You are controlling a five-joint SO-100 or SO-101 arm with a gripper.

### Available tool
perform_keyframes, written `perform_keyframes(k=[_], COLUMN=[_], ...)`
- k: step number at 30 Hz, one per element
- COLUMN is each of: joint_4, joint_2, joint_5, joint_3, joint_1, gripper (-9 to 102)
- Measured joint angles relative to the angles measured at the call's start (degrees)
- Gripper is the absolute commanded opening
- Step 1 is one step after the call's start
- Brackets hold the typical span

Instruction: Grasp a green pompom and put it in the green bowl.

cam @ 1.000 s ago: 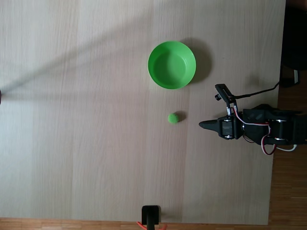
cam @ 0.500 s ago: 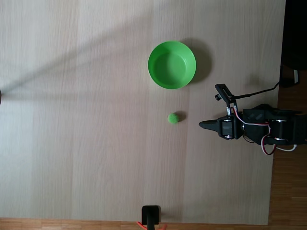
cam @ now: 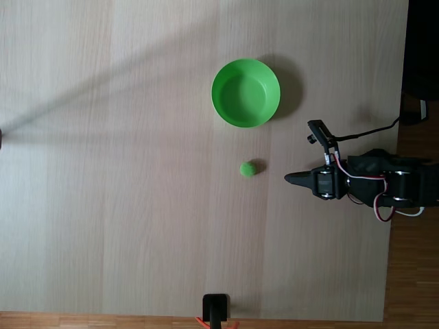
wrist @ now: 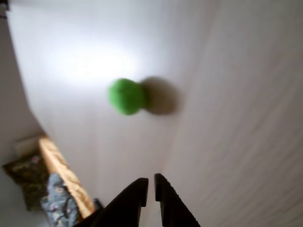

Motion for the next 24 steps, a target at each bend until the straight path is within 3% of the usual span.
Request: perform_keyframes(k=[24], joint_4=[-0.26], joint_2=[-72.77], joint_5=[-0.35], joint_3=[-51.94], joint_1=[0.09], gripper=[0])
